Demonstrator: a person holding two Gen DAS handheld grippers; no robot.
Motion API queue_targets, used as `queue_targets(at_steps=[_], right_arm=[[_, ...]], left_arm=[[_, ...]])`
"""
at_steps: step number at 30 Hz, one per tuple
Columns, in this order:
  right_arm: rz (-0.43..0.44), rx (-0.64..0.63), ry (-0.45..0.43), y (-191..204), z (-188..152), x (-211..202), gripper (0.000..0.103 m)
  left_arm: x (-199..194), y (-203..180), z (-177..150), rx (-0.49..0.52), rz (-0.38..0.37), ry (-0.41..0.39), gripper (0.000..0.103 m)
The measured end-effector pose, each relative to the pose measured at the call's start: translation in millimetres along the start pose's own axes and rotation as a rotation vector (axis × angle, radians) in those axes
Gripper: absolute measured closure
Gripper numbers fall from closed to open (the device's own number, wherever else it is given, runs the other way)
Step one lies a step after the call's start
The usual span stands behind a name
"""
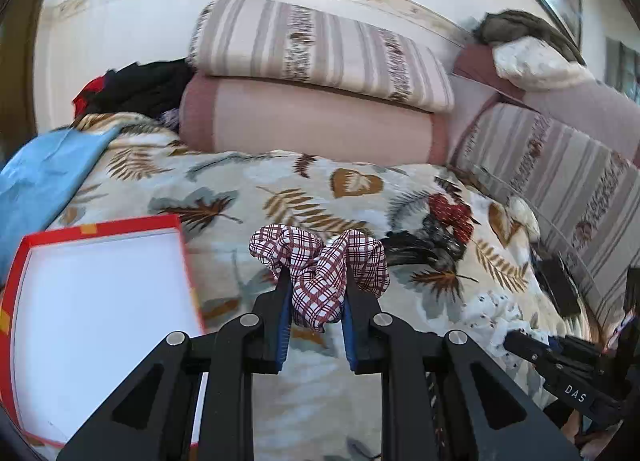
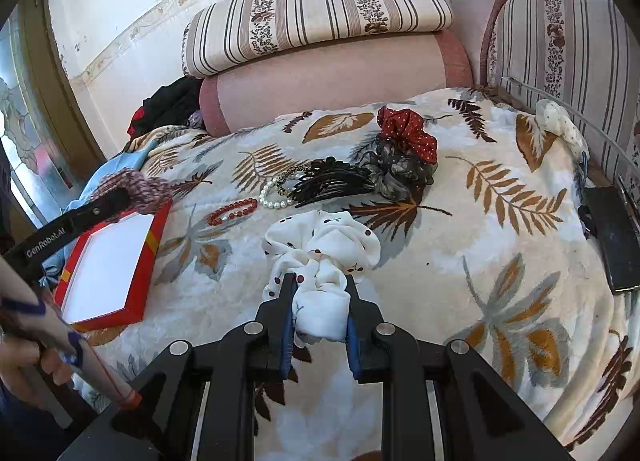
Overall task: Organize jewelry
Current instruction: 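Carry both scrunchies in both grippers over the red-rimmed tray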
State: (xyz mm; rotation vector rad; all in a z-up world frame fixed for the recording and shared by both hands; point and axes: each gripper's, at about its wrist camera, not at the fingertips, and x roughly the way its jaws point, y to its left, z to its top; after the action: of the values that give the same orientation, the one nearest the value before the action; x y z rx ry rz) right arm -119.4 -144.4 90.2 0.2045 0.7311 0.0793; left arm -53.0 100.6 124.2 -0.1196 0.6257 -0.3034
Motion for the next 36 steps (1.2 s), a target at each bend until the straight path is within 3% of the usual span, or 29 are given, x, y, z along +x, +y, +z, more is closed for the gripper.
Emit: queue_targets(at_steps=[7, 11, 15, 29, 36], right_arm=[[-0.013, -0.011, 0.028, 11, -6, 4, 0.08], [0.002, -0.031, 0.051, 28, -6, 10, 0.08], [0.045, -0.08, 0.073, 62, -2, 18, 0.08], [0.242, -0.2, 0.133, 191, 39, 60, 0.08], [0.283, -0.252, 0.147, 247, 59, 85, 0.08]], left_arm=[[-6, 29, 3, -0.056, 0.006, -0.005, 0.084], [-14, 48, 8, -0.081, 0.046, -0.023, 0.084], [-24, 75, 12, -0.107, 0.104, -0.027, 0.084], [-49, 225, 20, -0.287, 0.348, -0.004, 0.083], [-31, 275, 24, -0.398, 0.361, 0.039, 0.083]])
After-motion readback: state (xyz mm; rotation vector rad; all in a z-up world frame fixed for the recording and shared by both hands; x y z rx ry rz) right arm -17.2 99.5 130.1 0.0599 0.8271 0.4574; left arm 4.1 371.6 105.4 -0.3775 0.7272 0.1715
